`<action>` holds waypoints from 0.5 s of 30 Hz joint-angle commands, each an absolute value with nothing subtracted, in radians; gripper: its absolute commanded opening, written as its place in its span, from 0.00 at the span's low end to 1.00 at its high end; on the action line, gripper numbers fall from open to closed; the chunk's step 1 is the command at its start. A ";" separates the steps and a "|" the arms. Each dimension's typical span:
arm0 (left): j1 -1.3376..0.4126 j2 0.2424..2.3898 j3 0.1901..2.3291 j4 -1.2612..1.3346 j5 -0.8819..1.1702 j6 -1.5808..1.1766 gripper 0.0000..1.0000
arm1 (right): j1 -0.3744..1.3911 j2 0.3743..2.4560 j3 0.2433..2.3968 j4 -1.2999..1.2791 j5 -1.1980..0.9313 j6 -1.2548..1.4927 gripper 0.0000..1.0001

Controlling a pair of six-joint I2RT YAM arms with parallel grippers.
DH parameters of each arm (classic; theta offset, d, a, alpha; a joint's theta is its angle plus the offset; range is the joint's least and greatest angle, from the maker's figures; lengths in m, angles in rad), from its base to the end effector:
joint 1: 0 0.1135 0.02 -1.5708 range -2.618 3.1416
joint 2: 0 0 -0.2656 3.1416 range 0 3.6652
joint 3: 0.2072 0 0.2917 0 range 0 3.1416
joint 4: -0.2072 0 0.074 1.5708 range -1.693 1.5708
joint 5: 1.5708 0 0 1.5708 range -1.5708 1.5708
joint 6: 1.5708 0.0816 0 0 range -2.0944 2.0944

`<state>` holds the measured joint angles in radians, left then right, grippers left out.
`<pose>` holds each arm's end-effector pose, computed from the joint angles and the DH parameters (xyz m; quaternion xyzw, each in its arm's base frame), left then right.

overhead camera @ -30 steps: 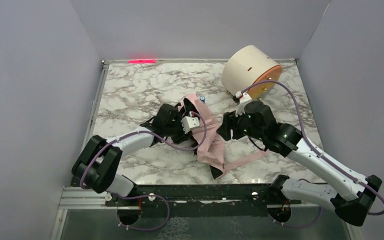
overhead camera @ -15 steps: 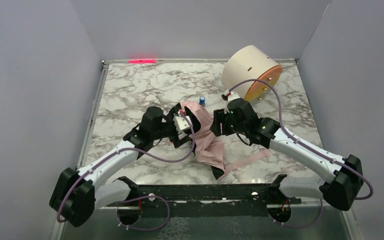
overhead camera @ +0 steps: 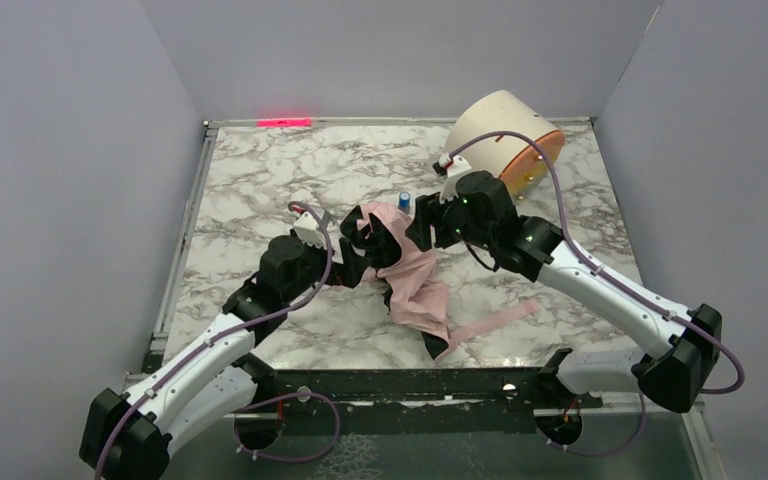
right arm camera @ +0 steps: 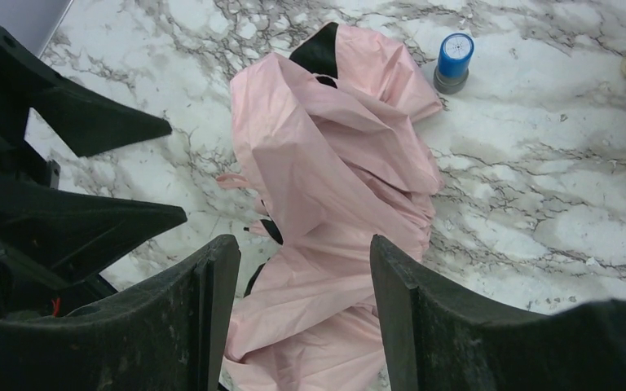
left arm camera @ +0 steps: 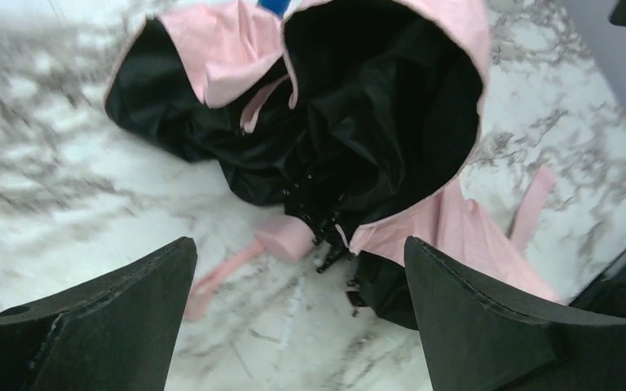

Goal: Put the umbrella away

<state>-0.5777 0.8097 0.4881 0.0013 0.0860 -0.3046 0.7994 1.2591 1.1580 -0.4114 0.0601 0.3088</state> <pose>0.2257 -0.1555 0.2236 0.1352 0.7991 -0.2812 0.5139 0.2573 0.2576 0.3210 -0.1948 0.8407 0.2434 0.4427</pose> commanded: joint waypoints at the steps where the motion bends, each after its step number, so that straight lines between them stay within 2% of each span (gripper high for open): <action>1: -0.576 0.824 0.397 0.026 0.035 -0.784 0.95 | 0.805 1.276 1.198 -0.410 0.033 0.280 0.65; 5: -0.577 0.817 0.289 0.153 0.026 -0.867 0.90 | 0.805 1.325 1.253 -0.427 -0.037 0.241 0.66; 10: -0.577 0.893 0.306 0.169 0.008 -0.770 0.90 | 0.807 1.428 1.349 -0.444 -0.131 0.192 0.79; 15: -0.578 1.013 0.348 0.207 -0.015 -0.744 0.91 | 0.814 1.537 1.421 -0.469 -0.092 0.163 0.82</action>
